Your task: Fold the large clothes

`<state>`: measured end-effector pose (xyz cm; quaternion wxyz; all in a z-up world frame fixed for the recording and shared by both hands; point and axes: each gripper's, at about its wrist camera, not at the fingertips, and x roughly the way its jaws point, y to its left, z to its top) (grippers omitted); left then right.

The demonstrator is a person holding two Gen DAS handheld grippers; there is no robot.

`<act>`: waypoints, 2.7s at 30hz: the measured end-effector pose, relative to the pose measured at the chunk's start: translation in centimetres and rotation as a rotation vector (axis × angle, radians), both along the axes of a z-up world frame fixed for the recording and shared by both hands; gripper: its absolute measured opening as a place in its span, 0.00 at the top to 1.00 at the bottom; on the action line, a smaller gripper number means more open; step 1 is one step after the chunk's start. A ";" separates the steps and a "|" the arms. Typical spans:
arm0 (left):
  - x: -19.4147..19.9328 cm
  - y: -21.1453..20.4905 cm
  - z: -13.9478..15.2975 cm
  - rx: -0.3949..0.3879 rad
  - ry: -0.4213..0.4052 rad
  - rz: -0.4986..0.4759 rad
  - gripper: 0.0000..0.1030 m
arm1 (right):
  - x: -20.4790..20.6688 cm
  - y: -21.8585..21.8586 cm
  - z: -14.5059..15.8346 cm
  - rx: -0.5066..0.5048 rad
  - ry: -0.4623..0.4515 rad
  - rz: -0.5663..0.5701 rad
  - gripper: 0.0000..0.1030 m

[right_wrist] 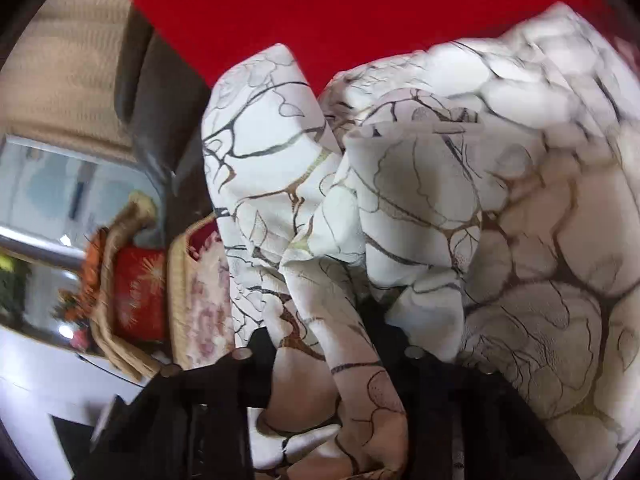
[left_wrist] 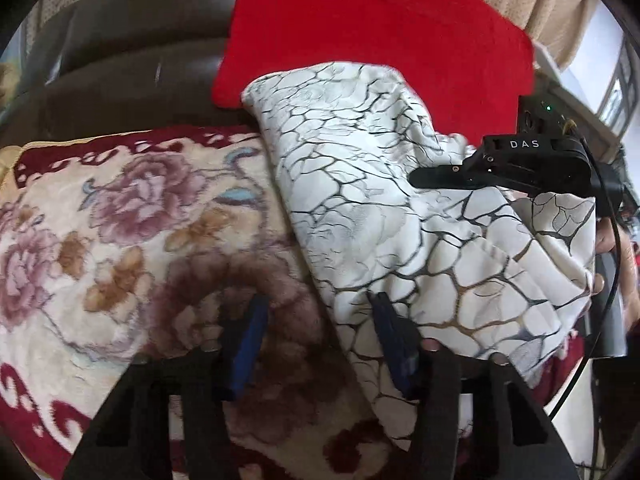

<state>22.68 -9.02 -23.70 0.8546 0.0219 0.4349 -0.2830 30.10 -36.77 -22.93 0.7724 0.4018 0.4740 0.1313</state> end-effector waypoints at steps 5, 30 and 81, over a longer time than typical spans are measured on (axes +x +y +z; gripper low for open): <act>-1.8 -3.1 1.4 -0.007 -0.035 -0.115 0.85 | -2.6 -0.6 3.6 -0.015 -0.145 -0.022 0.75; -8.9 -13.3 5.3 0.002 -0.119 -0.223 0.86 | -10.0 -14.1 -3.2 0.181 -0.218 -0.285 0.77; -9.3 -16.5 2.1 0.226 -0.251 -0.220 0.71 | -10.9 -10.2 9.2 -0.238 -0.246 -0.127 0.92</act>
